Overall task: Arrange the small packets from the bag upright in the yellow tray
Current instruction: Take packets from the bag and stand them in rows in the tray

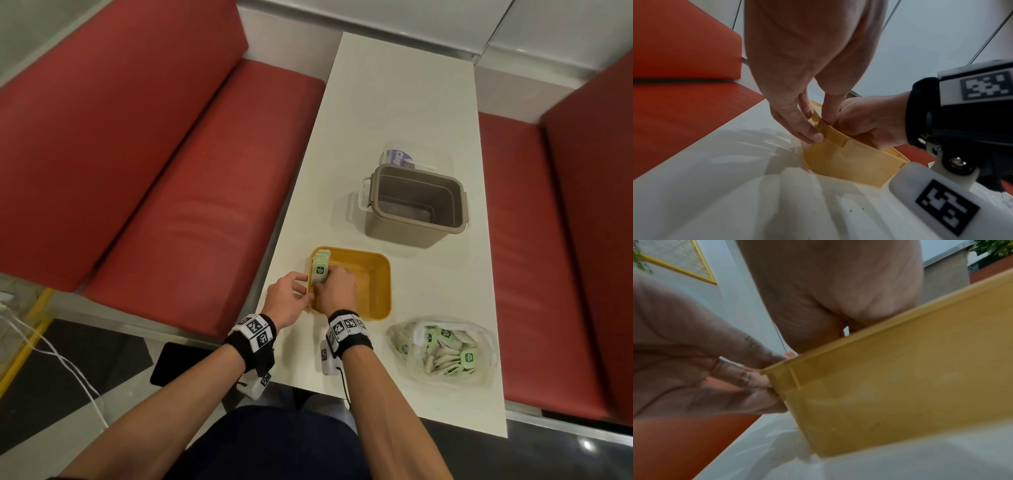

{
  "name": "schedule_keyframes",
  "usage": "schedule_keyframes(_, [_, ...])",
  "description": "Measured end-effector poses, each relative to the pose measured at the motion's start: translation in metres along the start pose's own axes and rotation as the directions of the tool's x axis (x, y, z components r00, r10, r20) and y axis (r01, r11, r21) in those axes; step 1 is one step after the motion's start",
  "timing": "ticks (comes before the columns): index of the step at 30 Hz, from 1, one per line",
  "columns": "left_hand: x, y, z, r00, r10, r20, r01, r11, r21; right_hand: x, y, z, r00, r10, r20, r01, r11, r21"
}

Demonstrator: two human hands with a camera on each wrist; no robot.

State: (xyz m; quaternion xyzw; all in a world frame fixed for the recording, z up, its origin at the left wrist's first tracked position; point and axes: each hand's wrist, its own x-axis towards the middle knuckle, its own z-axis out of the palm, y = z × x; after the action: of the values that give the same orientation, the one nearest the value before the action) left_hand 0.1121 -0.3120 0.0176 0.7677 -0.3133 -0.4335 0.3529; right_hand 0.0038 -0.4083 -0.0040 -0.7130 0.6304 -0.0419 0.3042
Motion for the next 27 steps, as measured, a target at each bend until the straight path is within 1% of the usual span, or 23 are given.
schedule_keyframes(7, [-0.006, 0.007, -0.003, 1.0, -0.01, 0.0, 0.01, 0.999, 0.034, 0.001, 0.0, 0.002, 1.0, -0.007, 0.001, 0.007, 1.0, -0.024])
schedule_keyframes(10, [-0.012, 0.016, -0.005, 0.999, -0.007, -0.043, 0.009, 0.998, 0.06, -0.003, -0.001, -0.014, 1.0, -0.013, 0.018, 0.013, 1.0, 0.0])
schedule_keyframes(11, [-0.016, 0.021, -0.005, 0.998, 0.012, -0.068, -0.008, 0.998, 0.067, -0.006, -0.001, -0.024, 1.0, -0.028, 0.01, 0.028, 1.0, -0.005])
schedule_keyframes(13, [-0.025, 0.03, -0.006, 0.984, 0.11, -0.141, -0.1, 0.992, 0.078, -0.016, -0.002, -0.052, 0.995, -0.083, -0.06, 0.084, 0.996, 0.022])
schedule_keyframes(15, [-0.038, 0.042, -0.003, 0.944, 0.249, -0.217, -0.238, 0.968, 0.076, -0.03, 0.003, -0.088, 0.979, -0.139, -0.152, 0.154, 0.983, 0.096])
schedule_keyframes(17, [-0.054, 0.059, 0.006, 0.903, 0.356, -0.24, -0.353, 0.934, 0.057, -0.046, 0.02, -0.129, 0.956, -0.181, -0.23, 0.221, 0.962, 0.16])
schedule_keyframes(19, [-0.071, 0.075, 0.021, 0.878, 0.428, -0.215, -0.429, 0.902, 0.043, -0.064, 0.045, -0.17, 0.935, -0.202, -0.291, 0.269, 0.939, 0.214])
schedule_keyframes(22, [-0.099, 0.096, 0.055, 0.865, 0.489, -0.113, -0.487, 0.872, 0.04, -0.093, 0.093, -0.218, 0.931, -0.178, -0.318, 0.266, 0.928, 0.259])
schedule_keyframes(25, [-0.119, 0.099, 0.101, 0.876, 0.482, 0.021, -0.482, 0.872, 0.082, -0.107, 0.153, -0.24, 0.95, -0.177, -0.257, 0.233, 0.951, 0.205])
schedule_keyframes(27, [-0.129, 0.092, 0.134, 0.885, 0.458, 0.088, -0.466, 0.875, 0.13, -0.107, 0.194, -0.24, 0.969, -0.194, -0.154, 0.212, 0.971, 0.108])
